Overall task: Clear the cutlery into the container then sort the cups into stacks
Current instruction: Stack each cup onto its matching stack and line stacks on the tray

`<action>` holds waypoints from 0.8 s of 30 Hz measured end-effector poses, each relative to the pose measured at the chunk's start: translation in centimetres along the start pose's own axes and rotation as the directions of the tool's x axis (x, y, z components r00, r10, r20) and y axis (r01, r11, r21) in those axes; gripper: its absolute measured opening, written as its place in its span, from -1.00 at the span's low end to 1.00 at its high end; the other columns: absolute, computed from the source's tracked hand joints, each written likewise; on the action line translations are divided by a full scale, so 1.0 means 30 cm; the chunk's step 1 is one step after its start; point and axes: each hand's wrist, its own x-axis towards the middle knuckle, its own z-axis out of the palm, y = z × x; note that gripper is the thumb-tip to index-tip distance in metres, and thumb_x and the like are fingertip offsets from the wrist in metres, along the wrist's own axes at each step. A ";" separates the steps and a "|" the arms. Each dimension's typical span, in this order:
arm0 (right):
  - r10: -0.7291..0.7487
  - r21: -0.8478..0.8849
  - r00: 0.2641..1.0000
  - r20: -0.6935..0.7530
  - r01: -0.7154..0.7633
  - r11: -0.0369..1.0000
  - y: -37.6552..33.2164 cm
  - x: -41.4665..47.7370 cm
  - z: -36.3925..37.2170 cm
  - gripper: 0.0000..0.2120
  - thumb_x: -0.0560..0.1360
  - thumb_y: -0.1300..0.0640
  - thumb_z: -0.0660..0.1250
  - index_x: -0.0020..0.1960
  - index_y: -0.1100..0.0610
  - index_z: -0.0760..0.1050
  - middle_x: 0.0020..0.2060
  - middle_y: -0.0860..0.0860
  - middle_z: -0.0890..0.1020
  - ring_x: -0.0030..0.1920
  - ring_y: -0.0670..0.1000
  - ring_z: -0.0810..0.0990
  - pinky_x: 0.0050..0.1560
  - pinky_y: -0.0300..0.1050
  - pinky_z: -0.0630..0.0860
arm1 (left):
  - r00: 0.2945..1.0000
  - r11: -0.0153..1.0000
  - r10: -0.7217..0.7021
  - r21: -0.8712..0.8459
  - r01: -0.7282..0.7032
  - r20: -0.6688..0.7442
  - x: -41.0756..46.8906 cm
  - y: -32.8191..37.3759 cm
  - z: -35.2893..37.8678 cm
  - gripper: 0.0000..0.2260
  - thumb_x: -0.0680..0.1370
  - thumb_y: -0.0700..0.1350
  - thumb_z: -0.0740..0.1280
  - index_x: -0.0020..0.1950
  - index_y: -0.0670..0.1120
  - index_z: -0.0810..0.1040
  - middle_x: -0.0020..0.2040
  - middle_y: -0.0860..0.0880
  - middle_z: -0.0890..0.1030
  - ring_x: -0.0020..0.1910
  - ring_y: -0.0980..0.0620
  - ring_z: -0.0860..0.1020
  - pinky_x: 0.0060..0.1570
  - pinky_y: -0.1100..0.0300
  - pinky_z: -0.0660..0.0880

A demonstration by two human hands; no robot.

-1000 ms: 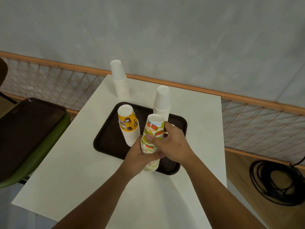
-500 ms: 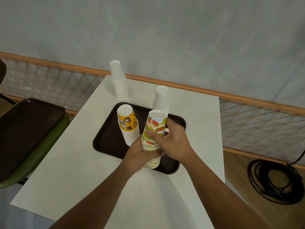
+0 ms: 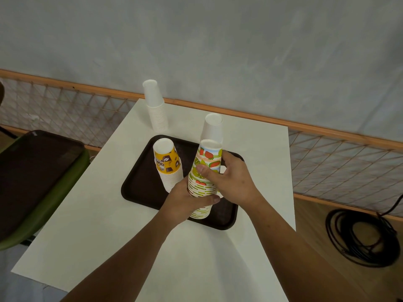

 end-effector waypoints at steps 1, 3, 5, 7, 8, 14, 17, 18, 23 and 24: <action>0.000 0.000 1.000 -0.012 0.000 1.000 0.003 0.003 0.003 -0.50 0.47 -0.15 0.46 0.34 0.01 0.50 0.13 -0.19 0.63 0.01 -0.24 0.64 -0.02 -0.45 0.52 | 1.000 1.000 0.001 0.002 -0.001 -0.004 0.001 0.001 -0.001 -0.33 0.28 0.06 0.65 0.35 0.10 0.52 0.18 0.09 0.69 0.22 0.01 0.64 0.31 -0.13 0.55; 0.005 0.006 1.000 -0.026 -0.004 1.000 0.006 0.006 0.005 -0.48 0.47 -0.15 0.46 0.37 0.02 0.50 0.15 -0.16 0.63 0.03 -0.20 0.64 0.00 -0.42 0.52 | 1.000 1.000 0.005 0.008 -0.005 -0.013 0.003 0.006 -0.001 -0.31 0.25 0.10 0.64 0.35 0.08 0.52 0.18 0.08 0.69 0.22 0.01 0.65 0.30 -0.10 0.56; 0.015 0.027 1.000 -0.013 -0.014 1.000 0.004 0.011 -0.001 -0.49 0.47 -0.16 0.45 0.35 0.00 0.50 0.15 -0.17 0.64 0.01 -0.21 0.65 -0.02 -0.42 0.54 | 1.000 1.000 0.003 0.007 -0.003 -0.011 0.006 0.002 -0.005 -0.37 0.31 0.03 0.64 0.34 0.07 0.53 0.17 0.07 0.70 0.20 0.02 0.65 0.29 -0.08 0.56; 0.022 0.053 1.000 0.015 -0.023 0.998 0.004 0.015 -0.013 -0.50 0.46 -0.17 0.45 0.33 -0.01 0.51 0.16 -0.16 0.66 0.03 -0.21 0.66 0.04 -0.34 0.60 | 1.000 1.000 -0.009 0.004 0.009 0.001 0.008 -0.006 -0.012 -0.39 0.33 -0.02 0.66 0.32 0.08 0.54 0.17 0.08 0.70 0.20 0.03 0.65 0.28 -0.04 0.57; 0.023 0.067 1.000 0.019 -0.024 0.997 0.003 0.018 -0.020 -0.50 0.46 -0.17 0.45 0.33 -0.01 0.52 0.17 -0.15 0.66 0.06 -0.19 0.67 0.09 -0.27 0.62 | 1.000 1.000 -0.018 0.006 0.018 0.005 0.007 -0.008 -0.013 -0.39 0.31 -0.01 0.67 0.31 0.10 0.54 0.16 0.09 0.70 0.20 0.05 0.65 0.27 -0.02 0.57; 0.042 0.093 0.999 0.005 -0.042 0.995 -0.023 0.050 -0.051 -0.60 0.48 -0.15 0.45 0.27 -0.08 0.51 0.13 -0.17 0.67 0.05 -0.17 0.68 0.08 -0.25 0.59 | 0.999 0.999 -0.044 0.007 0.044 0.006 0.006 -0.036 -0.017 -0.53 0.42 -0.18 0.60 0.24 0.11 0.54 0.07 0.20 0.71 0.12 0.18 0.66 0.00 0.29 0.62; 0.060 0.162 0.998 -0.030 -0.054 0.985 -0.028 0.062 -0.063 -0.66 0.49 -0.14 0.45 0.21 -0.07 0.56 0.08 -0.18 0.70 0.06 -0.14 0.70 0.10 -0.15 0.62 | 0.998 0.998 -0.059 0.013 0.059 -0.009 0.011 -0.053 -0.021 -0.52 0.40 -0.16 0.61 0.26 0.09 0.55 0.08 0.16 0.71 0.14 0.14 0.66 0.10 0.19 0.62; 0.070 0.198 0.997 -0.044 -0.060 0.978 -0.031 0.064 -0.069 -0.71 0.49 -0.12 0.45 0.17 -0.07 0.57 0.04 -0.19 0.71 0.04 -0.14 0.71 0.08 -0.15 0.63 | 0.998 0.998 -0.067 0.012 0.067 -0.014 0.014 -0.056 -0.023 -0.51 0.39 -0.15 0.62 0.26 0.08 0.55 0.09 0.14 0.71 0.15 0.11 0.66 0.13 0.15 0.61; 0.130 0.434 0.983 -0.128 -0.062 0.899 -0.036 0.077 -0.100 -0.77 0.51 -0.03 0.45 0.13 0.02 0.60 0.01 -0.11 0.74 0.05 -0.07 0.73 0.09 -0.06 0.65 | 0.996 0.997 -0.079 0.014 0.080 -0.042 0.023 -0.067 -0.028 -0.53 0.38 -0.14 0.62 0.22 0.09 0.56 0.07 0.14 0.71 0.12 0.12 0.66 0.13 0.16 0.61; 0.139 0.473 0.978 -0.158 -0.049 0.880 -0.034 0.080 -0.108 -0.73 0.49 -0.03 0.45 0.14 0.04 0.60 0.02 -0.09 0.74 0.06 -0.05 0.72 0.08 -0.08 0.65 | 0.996 0.997 -0.080 0.006 0.080 -0.041 0.024 -0.068 -0.030 -0.53 0.38 -0.15 0.62 0.22 0.09 0.56 0.07 0.14 0.71 0.12 0.12 0.67 0.12 0.16 0.61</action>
